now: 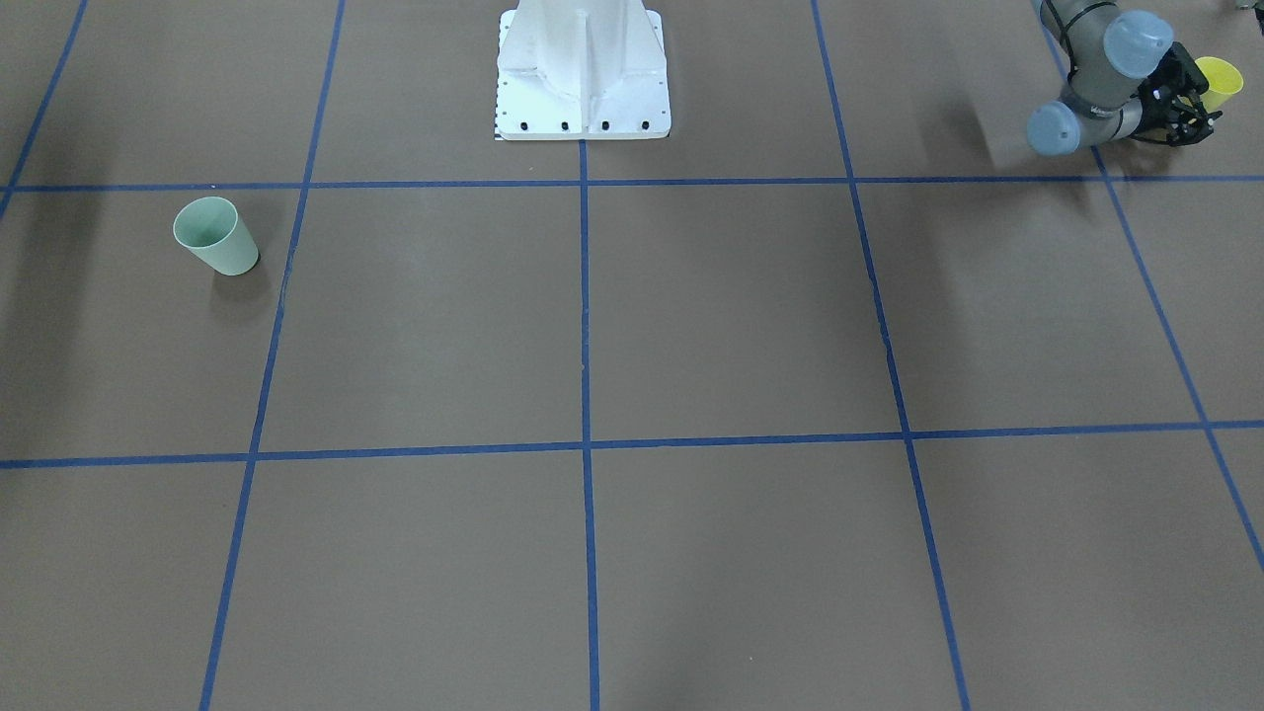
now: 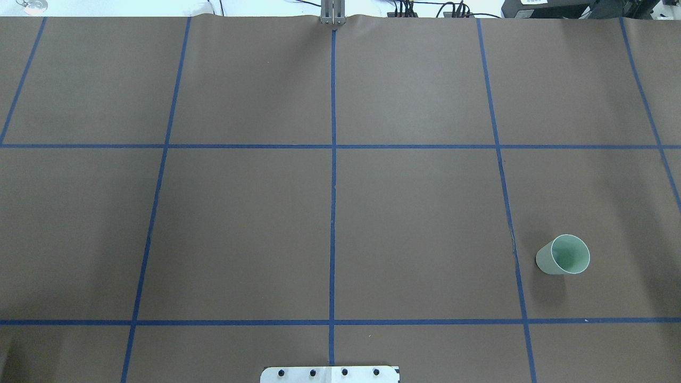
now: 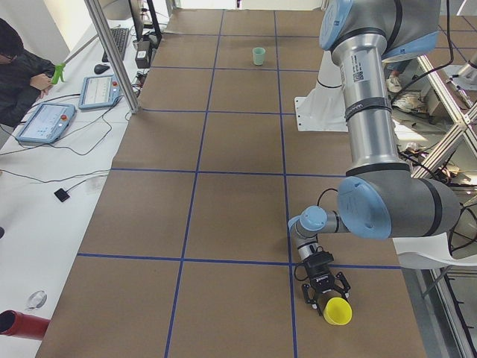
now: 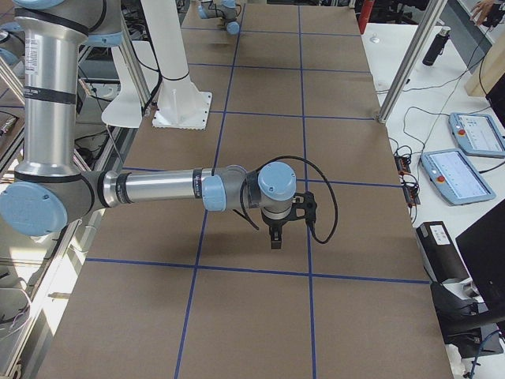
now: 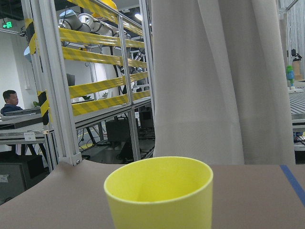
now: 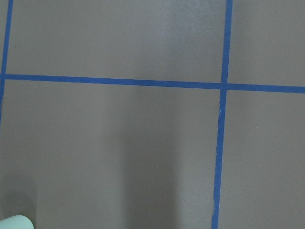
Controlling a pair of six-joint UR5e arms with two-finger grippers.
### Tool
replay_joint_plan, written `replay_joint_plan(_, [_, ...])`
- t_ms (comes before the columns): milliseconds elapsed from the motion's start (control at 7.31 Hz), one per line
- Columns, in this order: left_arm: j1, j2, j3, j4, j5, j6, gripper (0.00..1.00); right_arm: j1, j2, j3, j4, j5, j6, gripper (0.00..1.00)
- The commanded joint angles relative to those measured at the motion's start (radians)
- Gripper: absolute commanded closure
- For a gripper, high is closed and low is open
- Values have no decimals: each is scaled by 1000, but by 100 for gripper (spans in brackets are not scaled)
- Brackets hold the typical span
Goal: Transfer and stack yellow cup on green cup
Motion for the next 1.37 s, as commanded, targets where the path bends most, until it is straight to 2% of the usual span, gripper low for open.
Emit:
replay_joint_plan(0, [11, 1, 24, -4, 0, -2, 0, 0, 0, 0, 1, 1, 0, 0])
replay_joint_plan(137, [19, 1, 25, -9, 2, -2, 0, 0, 0, 0, 1, 1, 0, 0])
replay_joint_plan(274, [23, 1, 31, -9, 3, -41, 7, 0, 0, 0, 1, 1, 0, 0])
replay_joint_plan(410, [32, 1, 42, -9, 3, -55, 51, 0, 0, 0, 1, 1, 0, 0])
replay_joint_plan(684, [37, 7, 39, -10, 5, -33, 84, 0, 2, 0, 1, -1, 0, 0])
replay_joint_plan(821, [36, 44, 15, -12, 5, 4, 90, 0, 3, 0, 0, -1, 0, 0])
replay_joint_plan(1094, [30, 238, -181, -13, 10, 119, 91, 0, 8, 1, 3, 1, 2, 0])
replay_joint_plan(1231, [20, 293, -223, -23, 19, 197, 91, 0, 12, 4, 3, 1, 2, 0])
